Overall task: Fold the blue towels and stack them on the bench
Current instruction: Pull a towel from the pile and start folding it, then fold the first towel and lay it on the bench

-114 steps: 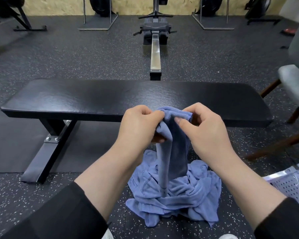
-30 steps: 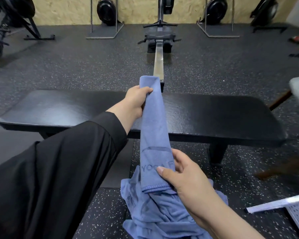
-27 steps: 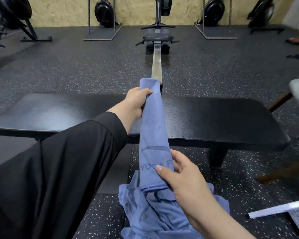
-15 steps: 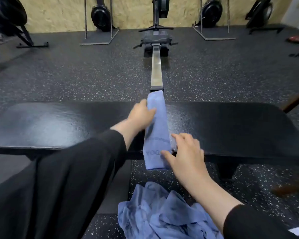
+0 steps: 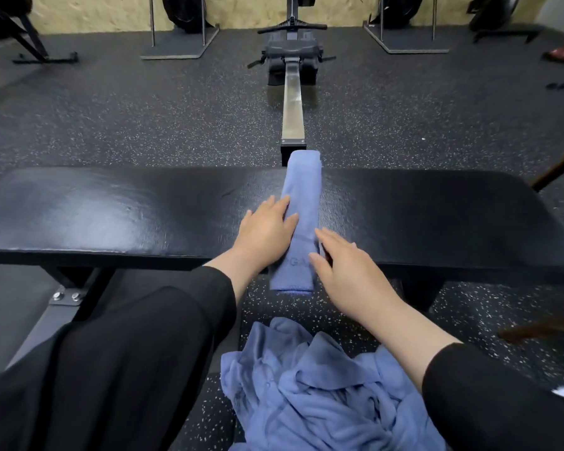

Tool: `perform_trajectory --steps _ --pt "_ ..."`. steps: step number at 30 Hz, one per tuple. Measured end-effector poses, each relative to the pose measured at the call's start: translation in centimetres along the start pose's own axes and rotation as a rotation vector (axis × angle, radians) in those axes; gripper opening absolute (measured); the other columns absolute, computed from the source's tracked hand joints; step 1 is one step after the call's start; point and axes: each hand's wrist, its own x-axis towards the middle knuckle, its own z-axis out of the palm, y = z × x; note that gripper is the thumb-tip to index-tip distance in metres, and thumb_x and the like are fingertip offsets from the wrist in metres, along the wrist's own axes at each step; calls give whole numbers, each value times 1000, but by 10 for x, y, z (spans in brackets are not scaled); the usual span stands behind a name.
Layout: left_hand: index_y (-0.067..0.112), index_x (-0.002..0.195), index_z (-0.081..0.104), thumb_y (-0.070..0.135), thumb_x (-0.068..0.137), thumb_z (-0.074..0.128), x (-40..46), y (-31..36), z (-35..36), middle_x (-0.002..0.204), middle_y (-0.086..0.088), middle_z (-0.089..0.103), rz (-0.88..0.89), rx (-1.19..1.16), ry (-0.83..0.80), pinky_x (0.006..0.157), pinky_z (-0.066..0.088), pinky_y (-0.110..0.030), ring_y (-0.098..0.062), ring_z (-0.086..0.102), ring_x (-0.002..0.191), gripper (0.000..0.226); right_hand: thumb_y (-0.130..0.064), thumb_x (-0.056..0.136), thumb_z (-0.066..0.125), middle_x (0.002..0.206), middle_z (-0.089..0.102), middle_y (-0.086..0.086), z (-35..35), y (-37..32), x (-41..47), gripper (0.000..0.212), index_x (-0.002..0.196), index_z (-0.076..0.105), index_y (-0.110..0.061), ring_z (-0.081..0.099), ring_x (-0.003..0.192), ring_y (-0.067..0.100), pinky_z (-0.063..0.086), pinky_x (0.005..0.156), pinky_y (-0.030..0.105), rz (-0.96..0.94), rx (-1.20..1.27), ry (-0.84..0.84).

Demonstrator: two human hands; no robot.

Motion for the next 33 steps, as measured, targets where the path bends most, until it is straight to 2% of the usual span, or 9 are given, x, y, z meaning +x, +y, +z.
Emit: perform_trajectory --steps 2,4,7,10,15,21,24,29,33 --pt "15 153 38 37 107 40 -26 1 4 162 -9 34 -15 -60 54 123 17 -48 -20 22 153 51 -27 106 49 143 60 -1 -6 0 -18 38 142 57 -15 51 134 16 34 108 26 -15 110 146" --pt "13 148 46 34 106 44 -59 3 6 158 -10 40 -13 -85 95 121 25 -46 -24 34 148 47 -25 105 51 121 70 -4 -9 3 -38 26 123 69 -18 61 112 14 44 96 27 -21 150 232" --pt "8 121 65 25 101 53 -107 4 10 134 -15 58 82 -2 267 101 44 -46 -36 56 121 29 -27 106 49 106 71 -5 -4 16 -64 24 109 71 -18 62 100 15 47 89 34 61 141 173" --pt "9 104 66 23 98 55 -144 6 21 108 -11 60 204 86 340 83 48 -47 -35 59 94 19 -28 105 50 105 71 2 8 35 -96 25 111 70 -15 63 97 22 47 84 35 169 88 34" --pt "11 101 59 28 102 45 -195 9 61 101 -9 56 333 273 -21 73 47 -44 -33 57 92 22 -26 105 51 116 71 12 49 82 -161 28 125 65 -14 65 102 31 52 87 42 363 -49 -255" --pt "13 120 57 37 104 44 -205 -2 94 124 -12 58 205 475 -582 75 40 -38 -32 57 109 32 -26 107 47 136 59 13 91 121 -194 38 143 51 -15 58 109 29 46 76 32 323 -169 -404" --pt "10 124 57 36 106 43 -195 2 96 121 -11 63 134 435 -681 74 40 -36 -29 58 103 35 -28 107 43 160 34 4 109 118 -184 42 149 47 -24 31 146 29 38 109 48 208 -277 -408" --pt "9 129 58 34 107 41 -184 9 101 121 -11 64 83 412 -768 78 40 -35 -29 58 109 38 -18 101 50 170 8 0 133 102 -150 49 148 45 -31 5 156 27 17 120 56 106 -457 -618" --pt "9 127 59 31 107 39 -183 9 104 97 -4 53 108 409 -788 86 47 -39 -28 55 98 35 -13 100 46 172 -2 2 146 96 -135 62 157 31 -30 -4 157 29 6 122 63 124 -528 -711"
